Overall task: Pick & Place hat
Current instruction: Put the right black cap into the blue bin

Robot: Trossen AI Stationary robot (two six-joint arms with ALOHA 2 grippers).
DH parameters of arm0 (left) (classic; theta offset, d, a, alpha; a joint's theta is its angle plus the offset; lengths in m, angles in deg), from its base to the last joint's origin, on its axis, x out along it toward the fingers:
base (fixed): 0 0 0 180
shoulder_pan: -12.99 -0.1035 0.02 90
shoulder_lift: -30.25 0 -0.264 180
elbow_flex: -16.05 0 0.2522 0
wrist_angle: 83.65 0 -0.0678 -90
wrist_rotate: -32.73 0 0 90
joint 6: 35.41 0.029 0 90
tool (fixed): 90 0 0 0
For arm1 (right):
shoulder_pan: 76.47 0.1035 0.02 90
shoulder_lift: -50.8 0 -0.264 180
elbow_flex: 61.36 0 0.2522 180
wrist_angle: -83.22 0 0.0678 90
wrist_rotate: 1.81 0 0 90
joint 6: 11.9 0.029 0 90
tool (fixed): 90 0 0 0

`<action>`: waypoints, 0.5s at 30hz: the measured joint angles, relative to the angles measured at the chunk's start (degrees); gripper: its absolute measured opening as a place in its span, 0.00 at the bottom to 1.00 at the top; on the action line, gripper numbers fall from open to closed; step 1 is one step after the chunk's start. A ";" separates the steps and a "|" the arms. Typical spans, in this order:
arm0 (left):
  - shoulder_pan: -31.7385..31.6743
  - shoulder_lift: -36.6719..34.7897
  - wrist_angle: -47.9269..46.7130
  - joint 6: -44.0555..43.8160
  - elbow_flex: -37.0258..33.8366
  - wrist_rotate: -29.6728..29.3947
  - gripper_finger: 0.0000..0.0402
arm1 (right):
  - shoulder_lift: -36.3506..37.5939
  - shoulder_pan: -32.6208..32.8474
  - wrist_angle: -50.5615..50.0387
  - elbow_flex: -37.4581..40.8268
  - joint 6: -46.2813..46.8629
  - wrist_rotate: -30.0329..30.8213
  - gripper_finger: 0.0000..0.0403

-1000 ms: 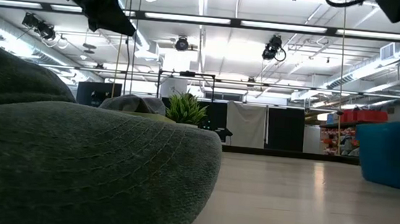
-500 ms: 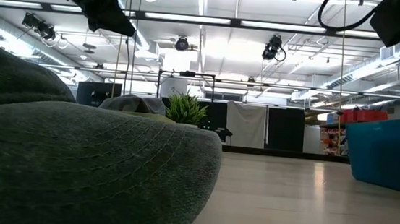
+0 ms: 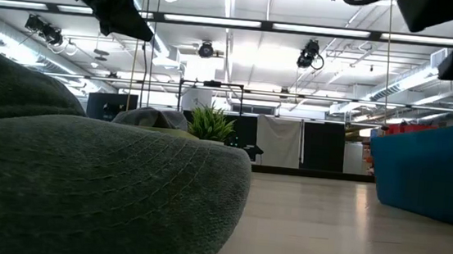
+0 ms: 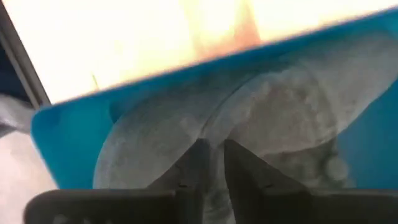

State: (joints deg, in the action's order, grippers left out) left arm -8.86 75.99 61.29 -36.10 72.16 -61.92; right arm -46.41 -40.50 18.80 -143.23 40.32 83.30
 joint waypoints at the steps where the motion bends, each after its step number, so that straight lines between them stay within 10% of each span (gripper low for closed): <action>1: 0.00 0.00 0.00 0.00 0.00 0.00 0.25 | 0.12 -0.13 -0.10 0.00 -0.06 -1.43 0.13; 15: 0.01 0.00 0.04 -0.03 0.00 0.01 0.25 | 1.02 -1.01 0.60 0.00 4.31 -7.62 0.09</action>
State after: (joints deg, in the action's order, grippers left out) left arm -8.84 75.99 61.33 -36.12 72.16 -61.91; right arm -45.38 -41.51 19.40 -143.23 44.63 75.68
